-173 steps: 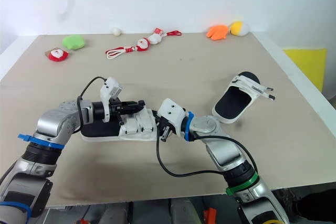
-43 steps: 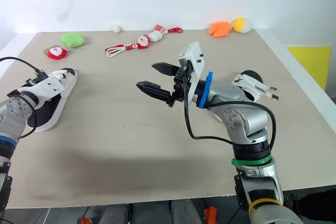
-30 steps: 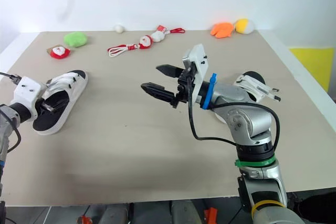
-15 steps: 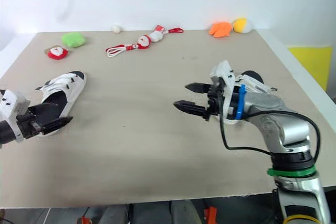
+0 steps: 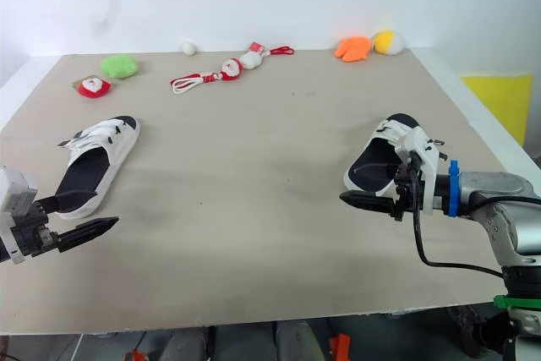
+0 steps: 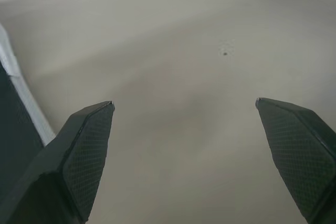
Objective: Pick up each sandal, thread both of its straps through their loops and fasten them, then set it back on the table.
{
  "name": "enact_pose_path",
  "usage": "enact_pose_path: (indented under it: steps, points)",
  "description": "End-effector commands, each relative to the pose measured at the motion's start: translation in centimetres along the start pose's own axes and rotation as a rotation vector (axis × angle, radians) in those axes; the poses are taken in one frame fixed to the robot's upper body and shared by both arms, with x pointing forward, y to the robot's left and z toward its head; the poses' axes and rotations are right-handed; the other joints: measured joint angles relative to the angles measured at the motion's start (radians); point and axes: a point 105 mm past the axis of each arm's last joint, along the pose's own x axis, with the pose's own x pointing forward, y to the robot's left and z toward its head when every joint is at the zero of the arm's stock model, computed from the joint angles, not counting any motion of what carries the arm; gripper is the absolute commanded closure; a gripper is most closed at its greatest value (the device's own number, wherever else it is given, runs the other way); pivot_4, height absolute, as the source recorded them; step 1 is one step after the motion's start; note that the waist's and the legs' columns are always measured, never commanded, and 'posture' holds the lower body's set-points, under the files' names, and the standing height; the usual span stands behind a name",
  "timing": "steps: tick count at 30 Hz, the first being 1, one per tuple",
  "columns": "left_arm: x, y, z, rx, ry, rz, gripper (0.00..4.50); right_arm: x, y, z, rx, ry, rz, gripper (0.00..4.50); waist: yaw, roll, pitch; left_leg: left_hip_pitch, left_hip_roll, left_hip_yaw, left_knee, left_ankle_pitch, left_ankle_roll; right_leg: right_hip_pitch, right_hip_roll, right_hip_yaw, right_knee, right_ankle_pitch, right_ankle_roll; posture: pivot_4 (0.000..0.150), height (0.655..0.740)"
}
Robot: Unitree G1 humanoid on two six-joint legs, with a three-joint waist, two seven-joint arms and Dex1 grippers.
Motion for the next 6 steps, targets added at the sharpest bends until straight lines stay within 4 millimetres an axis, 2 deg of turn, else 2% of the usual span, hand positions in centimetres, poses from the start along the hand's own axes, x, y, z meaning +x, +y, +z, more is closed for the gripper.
enact_pose_path:
  steps: [1, 6]
  points:
    - [0.04, -0.53, 1.06, 0.037, -0.018, -0.021, 0.03, -0.79, -0.35, 1.02, -0.042, -0.029, -0.034, 0.0, 0.0, 0.0, 0.0, 0.0, 0.0, 0.0, 0.0, 0.0, 0.0, 0.0, 0.0, 0.0, 0.0, 0.0, 0.0, 0.15, 0.74]
    - [0.35, -0.73, 1.4, 0.041, -0.025, -0.052, 0.03, -0.64, -0.34, 0.99, -0.04, -0.036, -0.039, 0.0, 0.0, 0.0, 0.0, 0.0, 0.0, 0.001, 0.0, -0.001, -0.001, 0.0, 0.0, 0.001, 0.0, 0.0, 0.0, 0.15, 0.74]
